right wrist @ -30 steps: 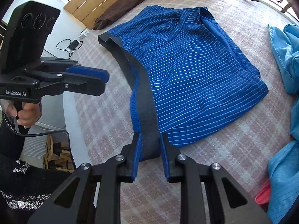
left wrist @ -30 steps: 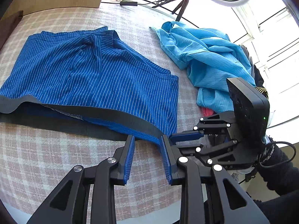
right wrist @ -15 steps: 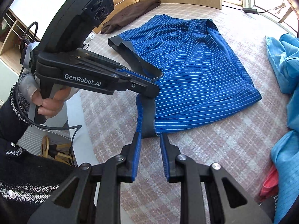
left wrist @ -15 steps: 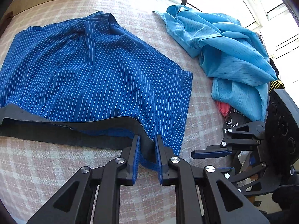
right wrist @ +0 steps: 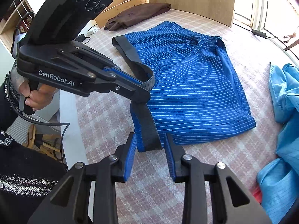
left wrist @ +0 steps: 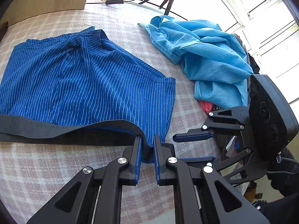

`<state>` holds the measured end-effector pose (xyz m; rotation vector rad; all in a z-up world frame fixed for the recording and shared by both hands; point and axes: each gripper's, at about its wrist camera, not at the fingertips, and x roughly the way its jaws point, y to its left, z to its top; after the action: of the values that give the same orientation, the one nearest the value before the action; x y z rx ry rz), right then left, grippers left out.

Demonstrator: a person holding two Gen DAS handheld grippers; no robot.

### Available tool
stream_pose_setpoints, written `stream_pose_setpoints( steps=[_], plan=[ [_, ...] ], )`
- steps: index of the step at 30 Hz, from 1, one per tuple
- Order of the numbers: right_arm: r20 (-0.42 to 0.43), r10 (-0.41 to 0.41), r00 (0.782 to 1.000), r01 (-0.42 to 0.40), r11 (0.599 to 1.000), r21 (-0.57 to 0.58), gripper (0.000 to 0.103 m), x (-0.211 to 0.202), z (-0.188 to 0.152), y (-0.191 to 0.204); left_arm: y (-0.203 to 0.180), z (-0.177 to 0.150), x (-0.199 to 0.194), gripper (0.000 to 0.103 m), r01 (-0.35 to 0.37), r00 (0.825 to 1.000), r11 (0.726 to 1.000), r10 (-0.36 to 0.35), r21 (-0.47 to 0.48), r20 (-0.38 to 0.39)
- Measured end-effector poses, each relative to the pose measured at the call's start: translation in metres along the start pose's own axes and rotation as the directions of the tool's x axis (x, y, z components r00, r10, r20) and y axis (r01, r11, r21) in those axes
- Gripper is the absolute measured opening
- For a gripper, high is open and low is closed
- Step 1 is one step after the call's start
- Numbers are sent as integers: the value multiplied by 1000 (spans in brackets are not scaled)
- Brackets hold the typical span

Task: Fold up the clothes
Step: 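Lift the waistband with the right tool toward the leg openings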

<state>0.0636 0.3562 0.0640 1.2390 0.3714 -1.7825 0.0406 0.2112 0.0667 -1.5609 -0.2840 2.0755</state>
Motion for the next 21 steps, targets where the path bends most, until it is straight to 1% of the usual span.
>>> stream_pose_setpoints(
  steps=[2,4,5,6,7,8,10,11,12,13,14,15,16,17,18,19,21],
  plan=[
    [-14,3,1000,-4,1000,-14,30,6,3,-1,1,-1,-4,11,8,1000,1000,-8,-1,8],
    [-31,43,999,-43,999,-6,29,14,5,-2,2,-2,-6,11,-5,1000,1000,5,4,8],
    [-36,59,998,-59,998,4,27,15,5,-1,4,-3,-6,11,-8,1000,1000,8,1,6],
    [-35,62,997,-62,998,5,21,15,5,1,6,-4,-6,11,-2,1000,1000,2,-3,4],
    [-30,56,998,-56,998,5,11,15,4,4,8,-4,-6,11,-6,1000,1000,6,-15,6],
    [-20,28,999,-28,1000,2,4,13,3,9,10,-4,-6,8,-9,1000,1000,10,-27,9],
    [14,-42,999,41,999,24,3,7,1,16,15,-6,-6,9,3,1000,998,-3,-60,6],
    [35,-94,995,92,995,47,3,3,-2,18,17,-7,-7,10,24,1000,996,-24,-82,1],
    [56,-157,986,153,986,67,3,-2,-4,21,18,-9,-9,17,39,999,995,-40,-92,0],
    [80,-240,967,234,969,84,3,-7,-6,25,16,-12,-11,21,45,999,995,-45,-91,5],
    [108,-318,942,307,945,111,2,-14,-9,28,11,-16,-13,26,53,999,995,-52,-82,14],
    [135,-389,911,367,916,164,2,-22,-12,29,7,-17,-14,28,63,998,996,-62,-68,15],
    [160,-428,889,386,891,240,2,-31,-16,26,1,-17,-14,29,69,998,996,-69,-53,13],
    [182,-448,875,373,865,336,2,-41,-20,20,-5,-17,-12,29,70,997,997,-70,-28,17],
    [198,-450,871,333,836,437,2,-50,-25,12,-12,-18,-11,29,70,997,998,-70,-1,23],
    [211,-428,879,272,812,517,2,-57,-29,3,-21,-18,-10,29,59,997,997,-61,41,39],
    [238,-365,900,149,772,618,2,-64,-32,-11,-35,-23,-6,29,51,996,992,-58,118,60]
  ],
)
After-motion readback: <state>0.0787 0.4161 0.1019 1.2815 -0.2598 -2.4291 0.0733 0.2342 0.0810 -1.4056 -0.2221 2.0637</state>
